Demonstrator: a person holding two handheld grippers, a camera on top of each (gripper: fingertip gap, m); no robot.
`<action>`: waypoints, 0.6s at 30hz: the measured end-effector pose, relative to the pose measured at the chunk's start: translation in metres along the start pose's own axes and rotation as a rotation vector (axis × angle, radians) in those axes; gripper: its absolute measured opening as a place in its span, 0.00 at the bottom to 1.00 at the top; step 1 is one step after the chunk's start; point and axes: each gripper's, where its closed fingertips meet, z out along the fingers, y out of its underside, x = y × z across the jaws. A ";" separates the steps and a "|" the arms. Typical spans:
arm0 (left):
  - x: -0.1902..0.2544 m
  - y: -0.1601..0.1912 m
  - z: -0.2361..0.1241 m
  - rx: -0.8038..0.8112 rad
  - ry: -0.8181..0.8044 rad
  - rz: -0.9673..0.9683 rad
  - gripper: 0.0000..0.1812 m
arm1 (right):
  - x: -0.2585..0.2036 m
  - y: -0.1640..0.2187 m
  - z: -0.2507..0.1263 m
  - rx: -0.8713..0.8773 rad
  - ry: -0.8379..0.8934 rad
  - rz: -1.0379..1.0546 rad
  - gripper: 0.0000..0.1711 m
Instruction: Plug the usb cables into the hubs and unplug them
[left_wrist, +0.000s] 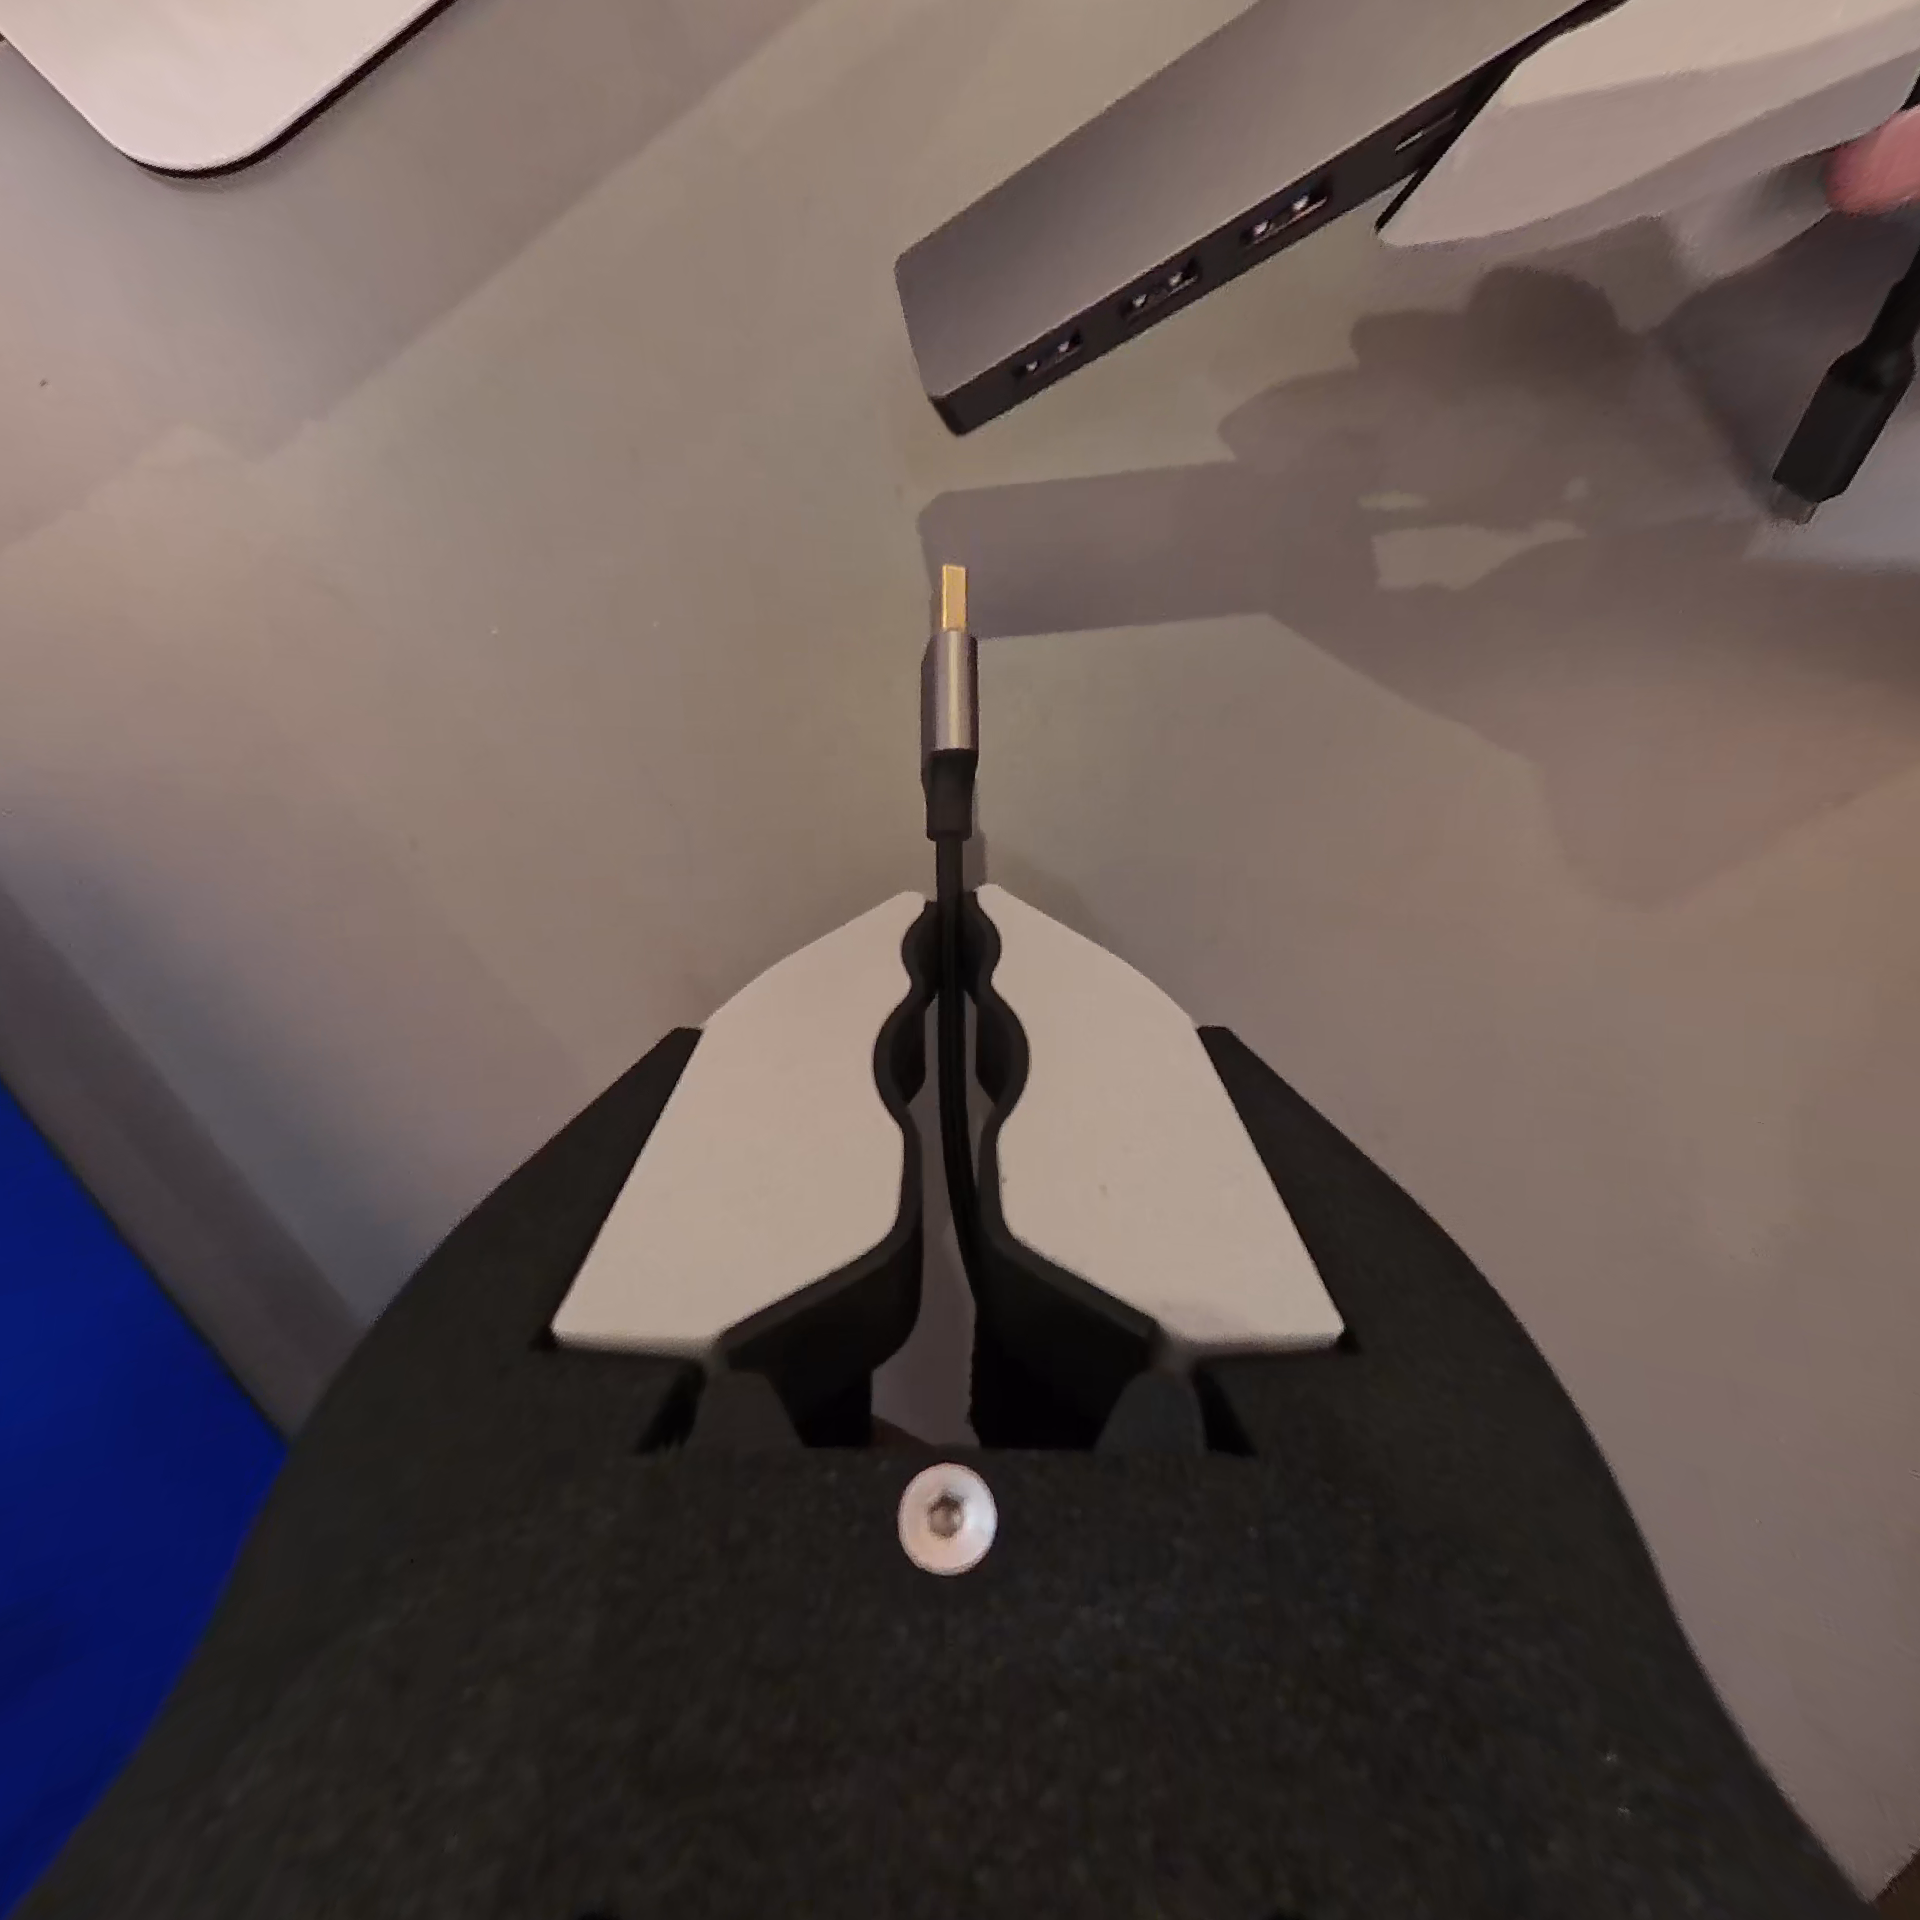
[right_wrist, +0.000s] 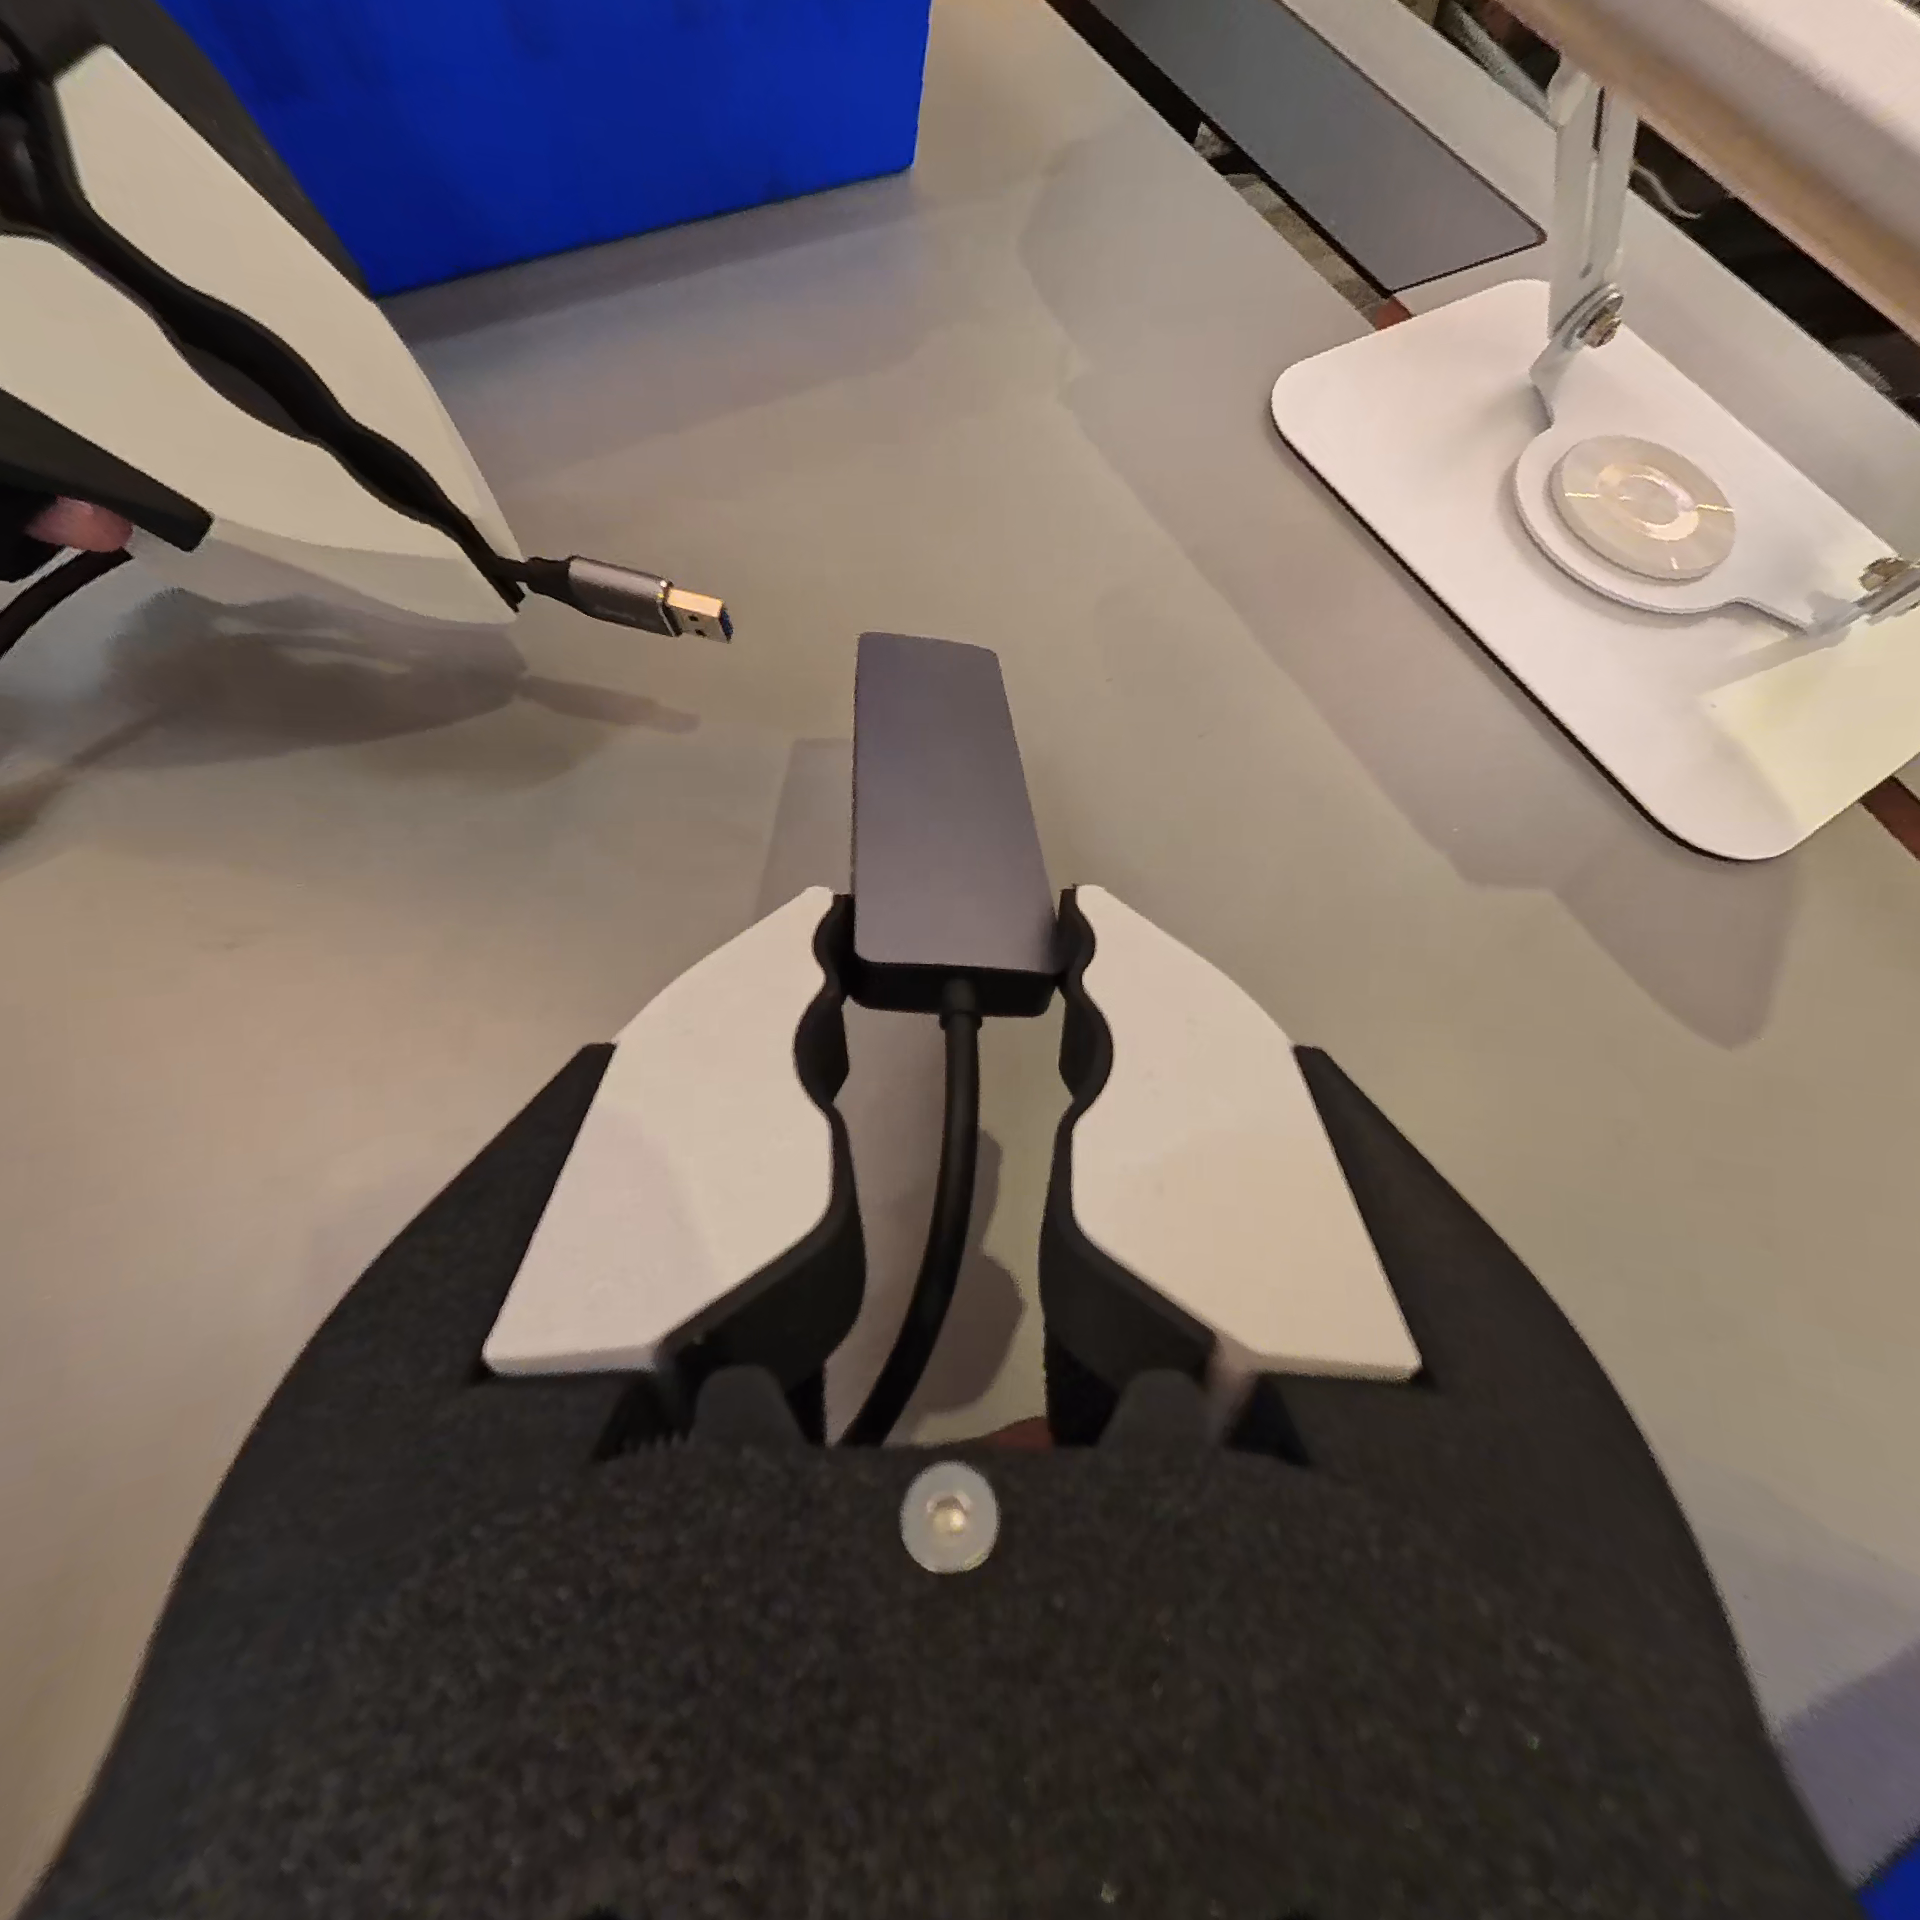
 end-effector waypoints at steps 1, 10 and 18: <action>0.000 0.000 0.000 -0.001 0.001 -0.001 0.02 | 0.001 0.000 -0.001 0.003 0.003 0.002 0.22; -0.003 0.002 0.000 -0.003 -0.009 -0.003 0.02 | 0.001 -0.003 -0.002 0.010 0.013 -0.007 0.22; -0.005 0.004 -0.002 -0.009 -0.018 -0.004 0.02 | 0.002 -0.004 -0.002 0.011 0.029 -0.015 0.22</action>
